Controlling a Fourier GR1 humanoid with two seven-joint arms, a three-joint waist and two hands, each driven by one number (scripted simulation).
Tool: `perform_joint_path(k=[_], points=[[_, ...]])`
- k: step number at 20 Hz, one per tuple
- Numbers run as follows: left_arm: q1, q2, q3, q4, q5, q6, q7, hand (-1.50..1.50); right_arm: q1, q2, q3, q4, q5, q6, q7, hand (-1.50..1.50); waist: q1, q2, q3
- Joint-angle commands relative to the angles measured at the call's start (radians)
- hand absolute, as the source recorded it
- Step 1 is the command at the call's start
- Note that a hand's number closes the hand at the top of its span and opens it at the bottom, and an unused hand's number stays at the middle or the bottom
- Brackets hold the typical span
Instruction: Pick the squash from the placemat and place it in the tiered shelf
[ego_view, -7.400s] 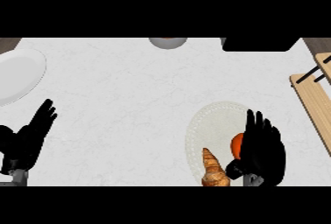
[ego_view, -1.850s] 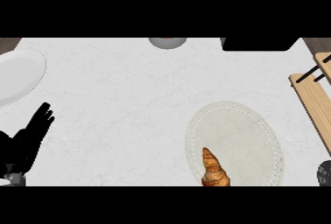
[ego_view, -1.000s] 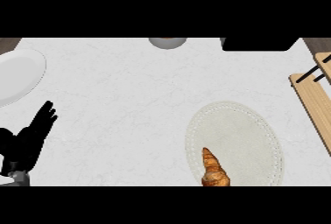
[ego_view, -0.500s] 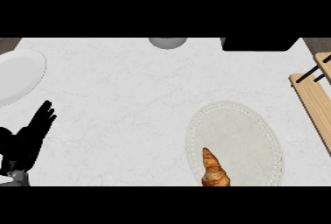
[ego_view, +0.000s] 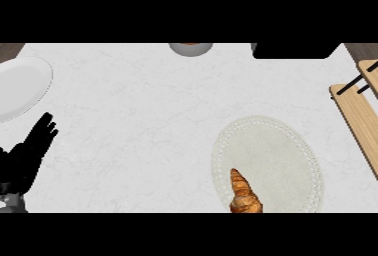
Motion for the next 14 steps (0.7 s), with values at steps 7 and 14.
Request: perform_joint_path(k=[7, 14], points=[[0.055, -0.03, -0.014, 0.008, -0.014, -0.002, -0.025, 0.0, -0.181, -0.131, 0.109, -0.347, 0.148, 0.465, 0.14, -1.5, -0.024, -0.016, -0.005], [0.054, -0.005, 0.021, 0.01, -0.024, 0.027, -0.013, 0.0, -0.272, -0.136, 0.131, -0.516, 0.245, 0.758, 0.045, -1.5, -0.066, -0.042, -0.011]])
